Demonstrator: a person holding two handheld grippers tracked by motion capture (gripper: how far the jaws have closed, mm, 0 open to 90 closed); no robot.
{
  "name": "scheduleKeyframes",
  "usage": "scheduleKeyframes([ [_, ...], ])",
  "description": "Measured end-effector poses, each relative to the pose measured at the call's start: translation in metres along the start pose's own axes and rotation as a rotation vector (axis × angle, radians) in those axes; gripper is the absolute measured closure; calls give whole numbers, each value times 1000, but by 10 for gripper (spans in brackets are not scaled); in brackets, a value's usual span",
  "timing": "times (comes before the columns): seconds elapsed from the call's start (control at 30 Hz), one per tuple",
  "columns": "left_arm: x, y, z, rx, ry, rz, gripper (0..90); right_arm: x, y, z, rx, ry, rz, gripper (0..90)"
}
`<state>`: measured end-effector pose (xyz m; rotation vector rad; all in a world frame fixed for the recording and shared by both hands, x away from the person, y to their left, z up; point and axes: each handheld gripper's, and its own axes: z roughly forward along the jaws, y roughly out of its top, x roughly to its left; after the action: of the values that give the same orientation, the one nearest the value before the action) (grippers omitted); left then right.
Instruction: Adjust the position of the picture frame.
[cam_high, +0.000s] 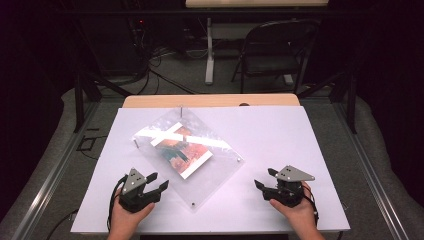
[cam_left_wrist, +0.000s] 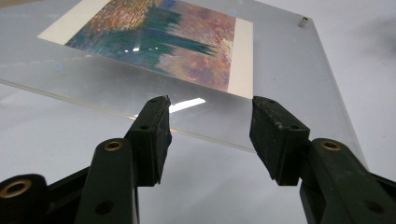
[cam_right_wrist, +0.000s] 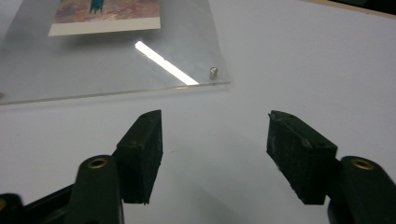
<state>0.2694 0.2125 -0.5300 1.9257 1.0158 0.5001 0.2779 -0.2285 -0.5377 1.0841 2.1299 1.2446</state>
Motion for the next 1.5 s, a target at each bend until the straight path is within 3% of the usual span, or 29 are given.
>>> scheduleKeyframes([
  [0.17,-1,0,0,-7,-5,2,470,2,1,-3,-7,17,-20,420],
  [0.27,3,-1,1,-2,-17,-28,461,2,2,-3,-1,22,-12,423],
  [0.33,8,-2,3,2,-34,-70,455,1,1,-2,2,40,3,422],
  [0.47,10,-4,2,6,-30,-84,449,-1,0,-1,3,71,27,435],
  [0.6,10,-4,0,1,-26,-85,457,-1,0,-1,26,62,32,447],
  [0.8,15,-5,-1,21,-12,-126,473,-2,-1,-1,28,63,30,451],
  [0.9,17,-6,-1,22,-10,-134,552,-3,-1,0,32,71,41,454],
  [1.03,20,-5,-1,59,23,-118,650,-6,-2,0,33,84,63,456],
  [1.07,21,-6,0,73,34,-122,723,-6,-2,0,31,85,72,456],
  [1.13,23,-6,1,93,51,-125,749,-6,-2,0,33,86,71,456],
  [1.27,27,-6,5,120,65,-126,882,-8,-3,0,26,91,86,454],
  [1.5,28,-4,19,181,52,-121,900,-9,-3,0,24,90,96,449],
])
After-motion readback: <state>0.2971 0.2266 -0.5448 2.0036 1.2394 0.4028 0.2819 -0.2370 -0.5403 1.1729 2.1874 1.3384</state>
